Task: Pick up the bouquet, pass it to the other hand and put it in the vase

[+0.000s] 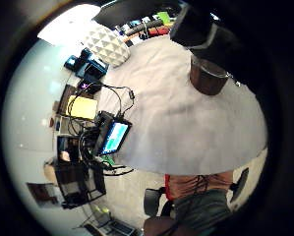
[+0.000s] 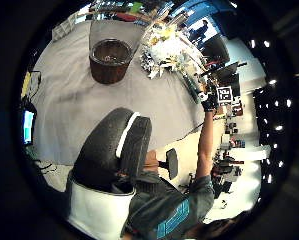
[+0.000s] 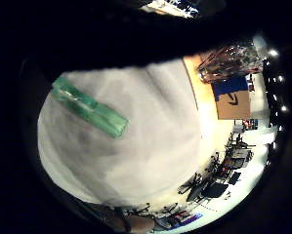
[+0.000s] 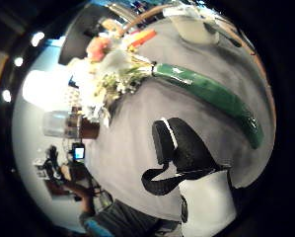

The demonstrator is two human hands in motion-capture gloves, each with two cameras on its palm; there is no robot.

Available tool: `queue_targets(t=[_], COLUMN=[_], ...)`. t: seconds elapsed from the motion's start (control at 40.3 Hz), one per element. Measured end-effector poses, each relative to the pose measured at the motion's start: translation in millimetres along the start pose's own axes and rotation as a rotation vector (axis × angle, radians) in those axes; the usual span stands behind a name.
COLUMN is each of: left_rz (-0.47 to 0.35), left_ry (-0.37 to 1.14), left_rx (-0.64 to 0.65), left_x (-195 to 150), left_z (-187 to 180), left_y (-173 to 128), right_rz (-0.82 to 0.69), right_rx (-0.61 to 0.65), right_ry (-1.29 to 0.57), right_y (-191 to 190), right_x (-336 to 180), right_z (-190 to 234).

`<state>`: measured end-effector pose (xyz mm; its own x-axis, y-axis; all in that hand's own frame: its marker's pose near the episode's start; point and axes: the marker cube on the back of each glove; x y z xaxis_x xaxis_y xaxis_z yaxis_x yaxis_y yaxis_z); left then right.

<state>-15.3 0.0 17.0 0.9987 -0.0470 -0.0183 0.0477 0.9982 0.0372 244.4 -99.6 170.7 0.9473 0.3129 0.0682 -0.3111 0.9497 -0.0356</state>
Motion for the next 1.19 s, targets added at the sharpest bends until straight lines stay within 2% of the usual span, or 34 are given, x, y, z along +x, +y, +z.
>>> queue_targets(t=[0.124,0.248,0.422,0.595,0.694,0.794,0.893,0.992,1.191], left_rz=[-0.012,-0.017,-0.015,-0.018,-0.020,-0.018,-0.022,-0.028,-0.018], left_ry=[-0.005,-0.004,-0.003,0.000,0.012,0.015,0.016,0.023,0.030], left_rx=[-0.005,-0.017,-0.035,-0.046,-0.061,-0.055,-0.059,-0.061,-0.037], left_x=[-3,-5,-6,-8,-4,-4,-6,-9,-13], left_z=[5,10,16,24,21,19,17,17,13], left_y=[-4,-6,-8,-11,-6,-5,-2,-2,-9], right_rz=[0.022,0.071,0.139,0.077,0.098,0.065,0.056,0.059,0.112], right_rx=[-0.068,-0.148,-0.228,-0.012,0.008,0.079,0.084,0.189,0.213], right_ry=[-0.007,-0.001,0.034,0.103,0.161,0.182,0.178,0.182,0.073], right_y=[-8,50,63,46,47,40,41,28,2], right_x=[4,-11,-8,-13,-15,-18,-19,-13,-6], right_z=[17,-27,-26,-32,-35,-37,-36,-37,-16])
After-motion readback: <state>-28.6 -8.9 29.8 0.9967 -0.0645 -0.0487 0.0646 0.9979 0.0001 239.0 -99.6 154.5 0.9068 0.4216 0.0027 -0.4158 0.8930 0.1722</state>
